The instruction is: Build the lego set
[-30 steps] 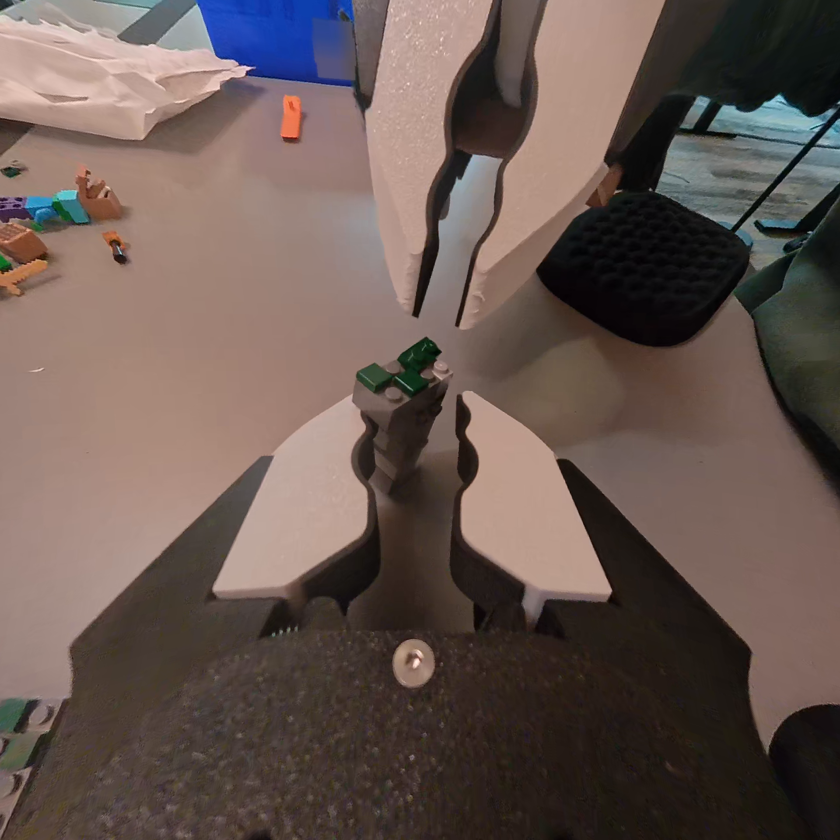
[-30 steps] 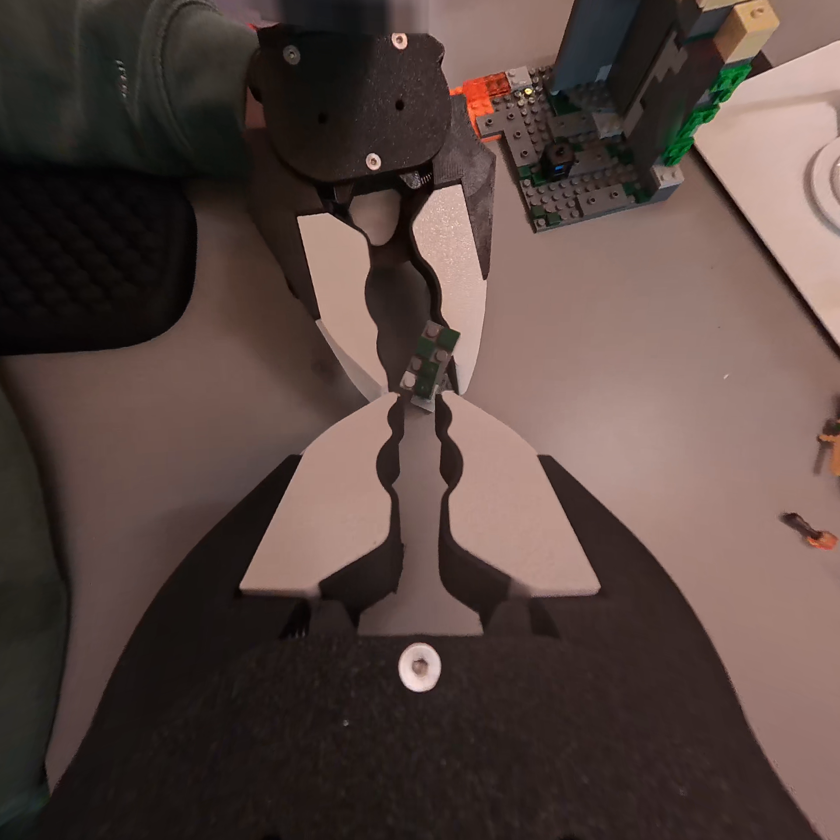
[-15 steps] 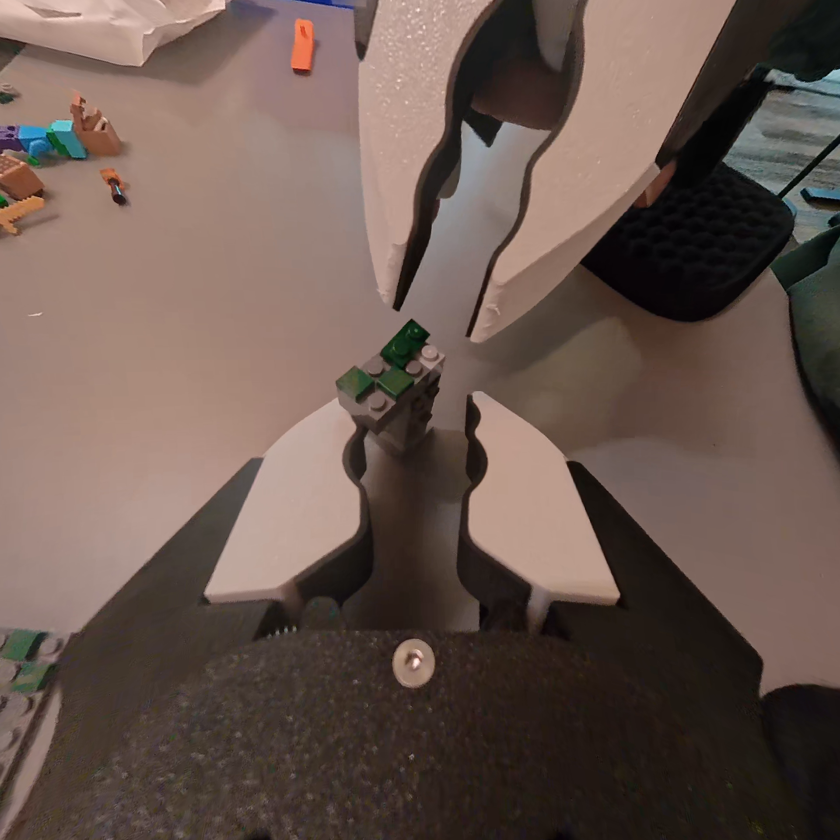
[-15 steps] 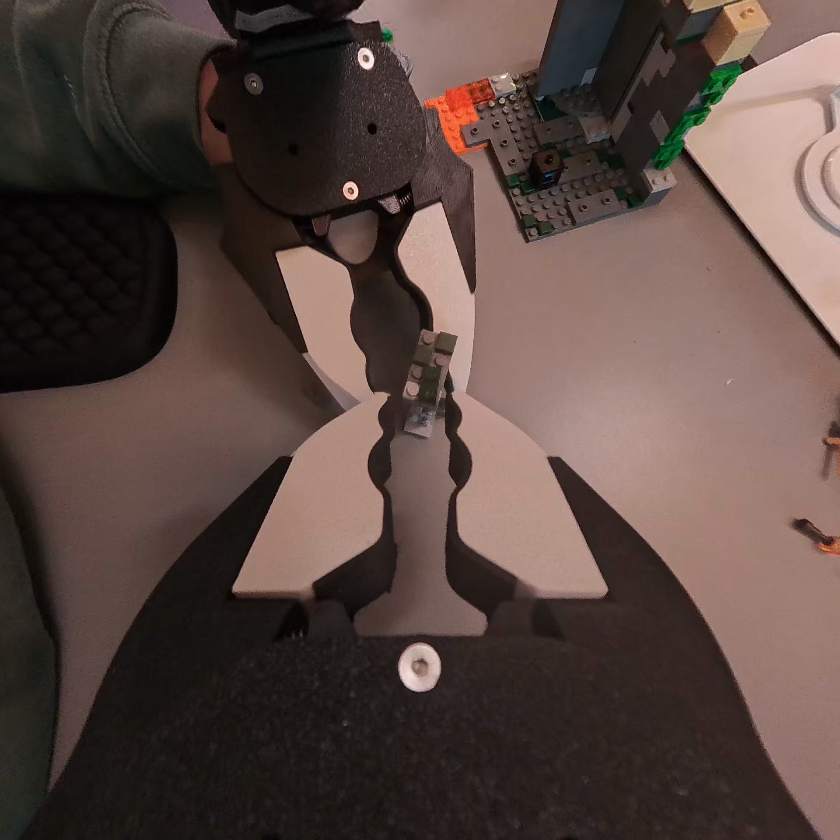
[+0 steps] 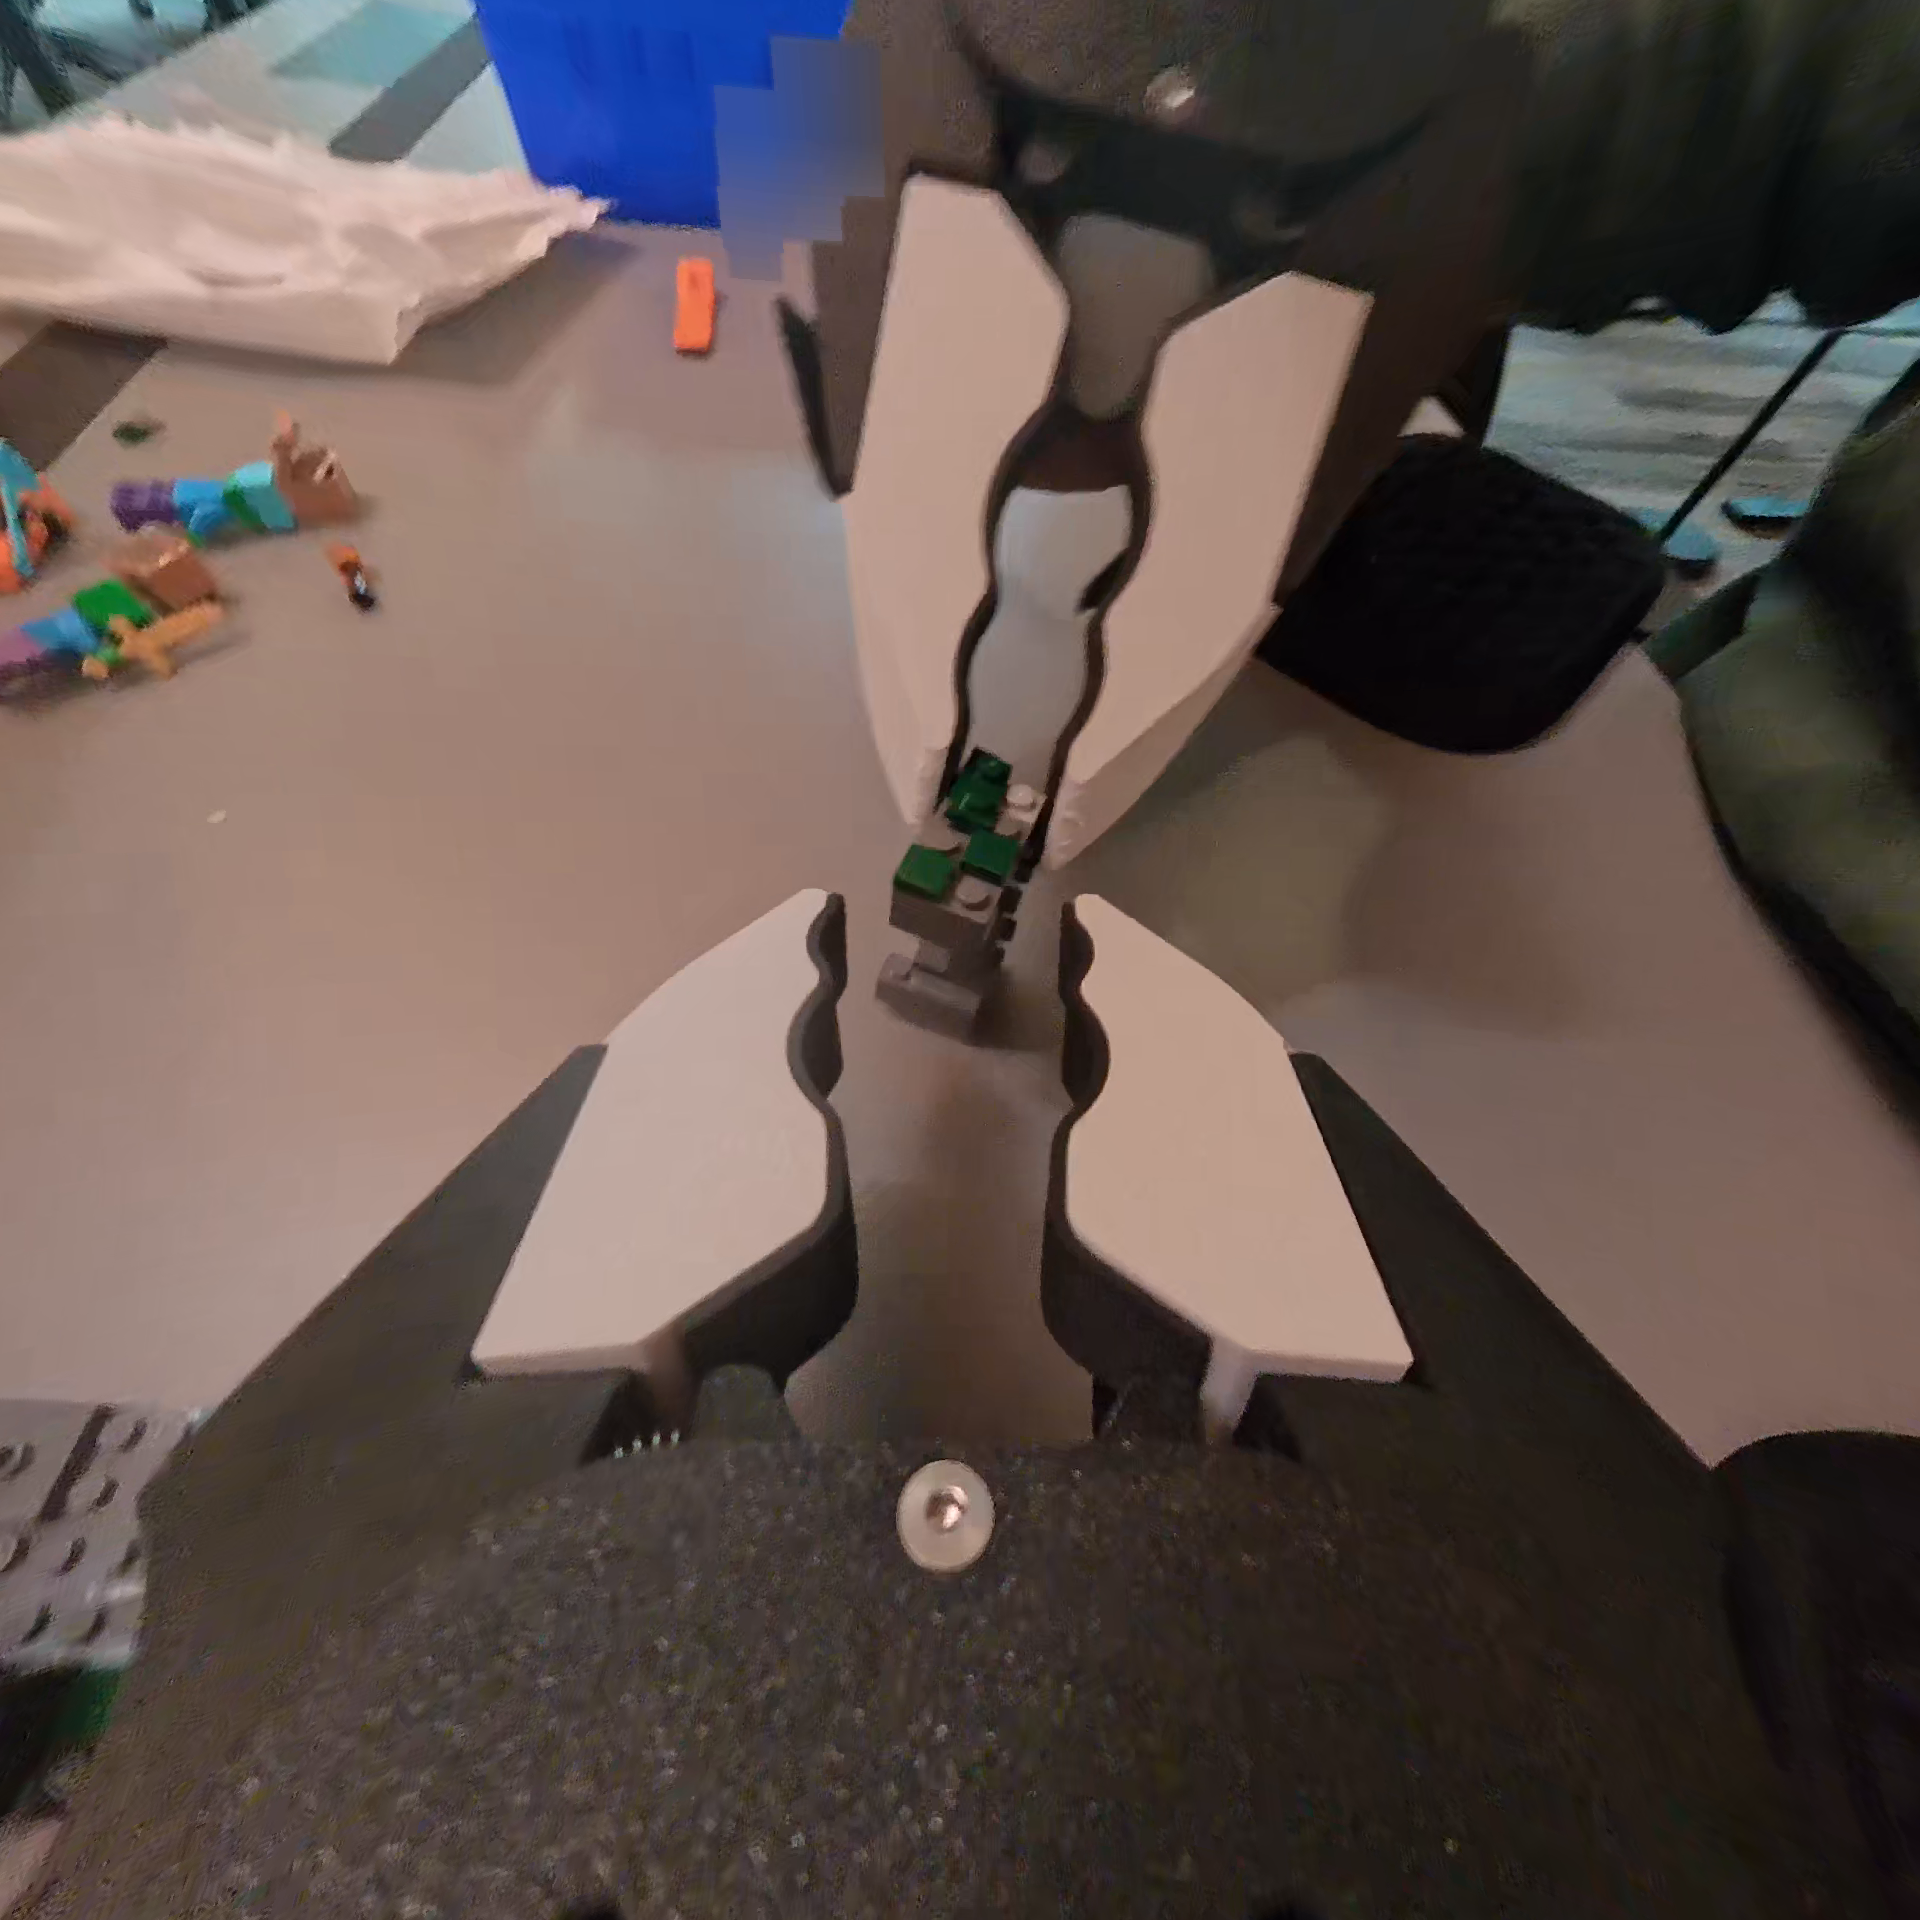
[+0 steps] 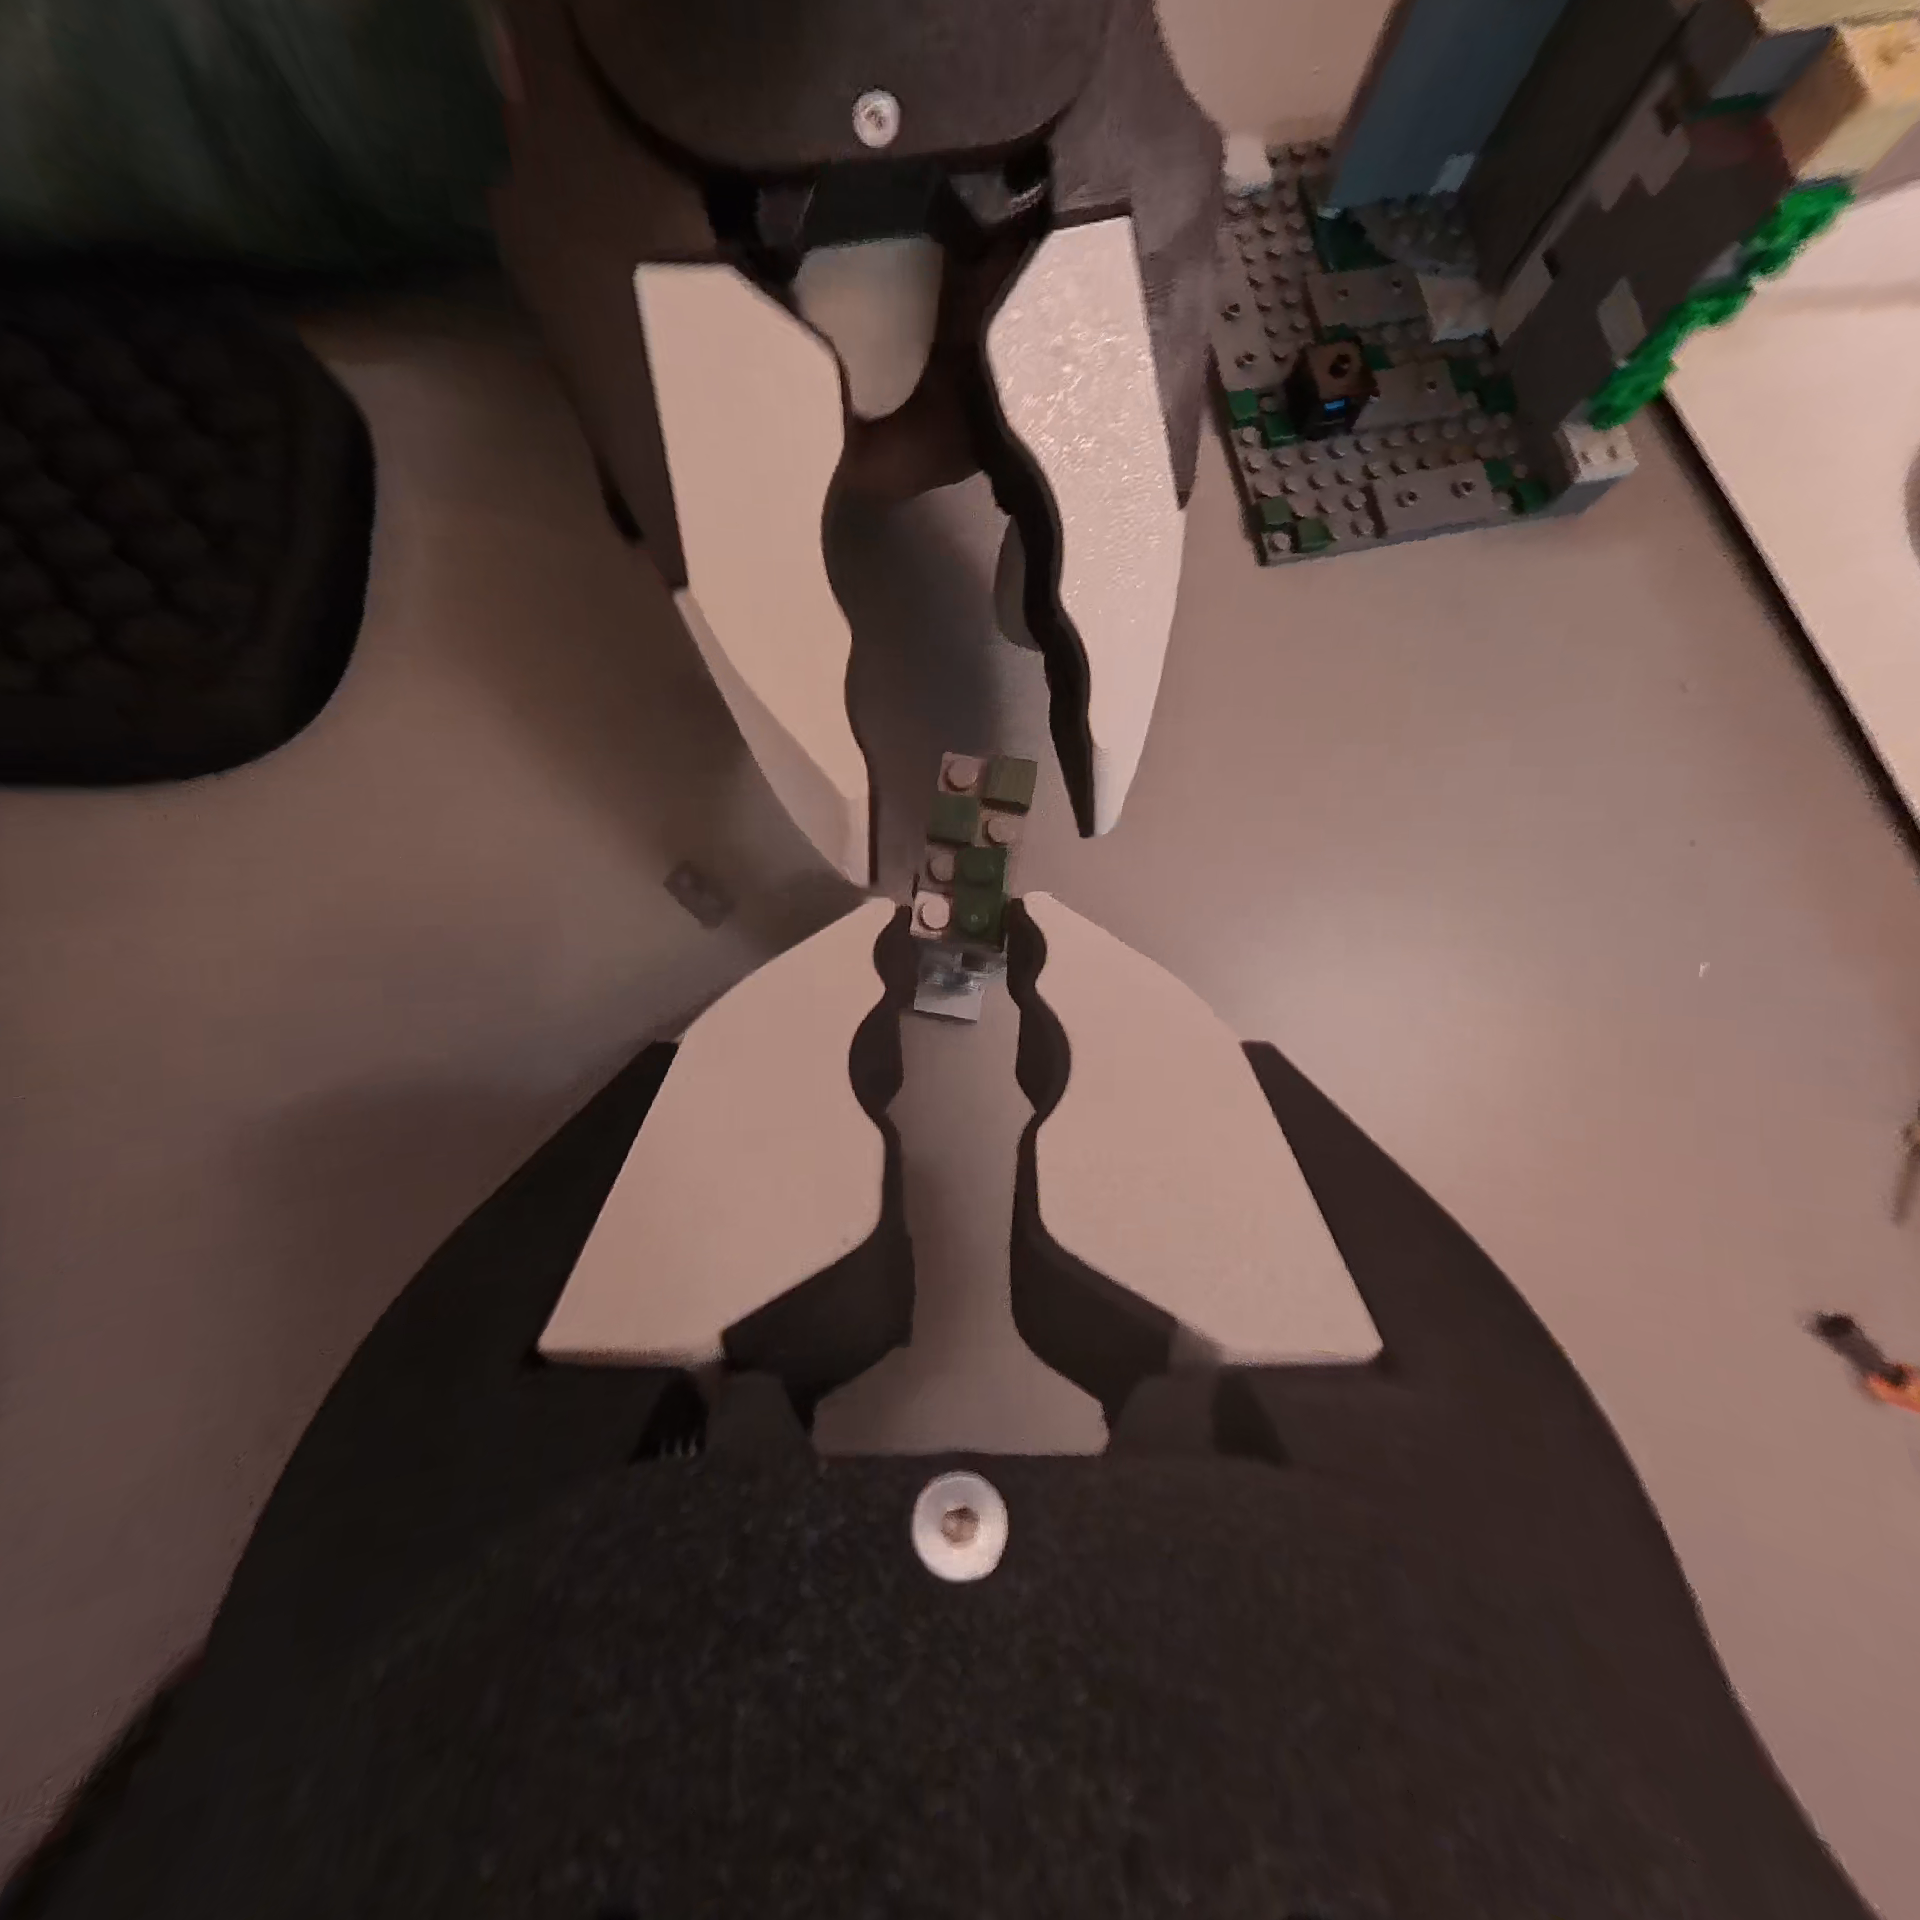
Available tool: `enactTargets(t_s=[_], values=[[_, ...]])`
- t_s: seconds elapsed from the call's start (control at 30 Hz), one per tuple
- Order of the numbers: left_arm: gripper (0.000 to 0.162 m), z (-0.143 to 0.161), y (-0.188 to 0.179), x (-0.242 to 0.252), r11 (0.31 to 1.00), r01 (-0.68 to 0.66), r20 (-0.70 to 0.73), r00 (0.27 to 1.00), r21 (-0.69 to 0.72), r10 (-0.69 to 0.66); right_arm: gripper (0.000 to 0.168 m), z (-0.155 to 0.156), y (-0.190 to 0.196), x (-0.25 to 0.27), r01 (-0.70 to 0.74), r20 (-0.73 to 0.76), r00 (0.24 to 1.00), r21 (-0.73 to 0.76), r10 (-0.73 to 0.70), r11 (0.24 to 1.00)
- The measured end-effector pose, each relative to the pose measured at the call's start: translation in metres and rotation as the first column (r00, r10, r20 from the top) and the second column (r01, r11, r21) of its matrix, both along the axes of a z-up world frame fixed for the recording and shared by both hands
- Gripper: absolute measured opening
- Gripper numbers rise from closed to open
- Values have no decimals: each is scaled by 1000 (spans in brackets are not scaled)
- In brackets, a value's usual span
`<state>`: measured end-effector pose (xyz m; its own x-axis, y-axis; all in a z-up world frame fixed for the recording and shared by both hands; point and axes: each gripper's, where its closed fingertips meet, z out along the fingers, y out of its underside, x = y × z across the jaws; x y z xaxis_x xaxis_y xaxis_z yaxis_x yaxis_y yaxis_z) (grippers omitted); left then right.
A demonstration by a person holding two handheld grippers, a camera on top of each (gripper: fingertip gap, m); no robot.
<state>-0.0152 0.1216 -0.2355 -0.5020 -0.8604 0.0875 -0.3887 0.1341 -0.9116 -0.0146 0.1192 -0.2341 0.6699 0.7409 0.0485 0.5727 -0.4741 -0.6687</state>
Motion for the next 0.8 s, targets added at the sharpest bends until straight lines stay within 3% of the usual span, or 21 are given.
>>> enactTargets(t_s=[0.13,0.27,0.5,0.67,0.8], values=[[30,9,-7,1,1000,17,59,998,12,-18,17,0,-6,5,-199,8,980,-22,200,980],[25,7,-8,4,999,-3,59,998,47,0,17,0,-9,2,-289,-61,956,-51,286,956],[17,5,-12,7,996,-24,54,998,84,19,23,2,-8,5,-264,-90,961,-38,260,964],[17,5,-13,10,994,-51,36,998,99,47,16,23,-7,9,-253,-17,967,27,254,967],[17,4,-13,11,994,-64,25,998,89,62,13,20,-7,9,-269,77,961,10,267,963]])
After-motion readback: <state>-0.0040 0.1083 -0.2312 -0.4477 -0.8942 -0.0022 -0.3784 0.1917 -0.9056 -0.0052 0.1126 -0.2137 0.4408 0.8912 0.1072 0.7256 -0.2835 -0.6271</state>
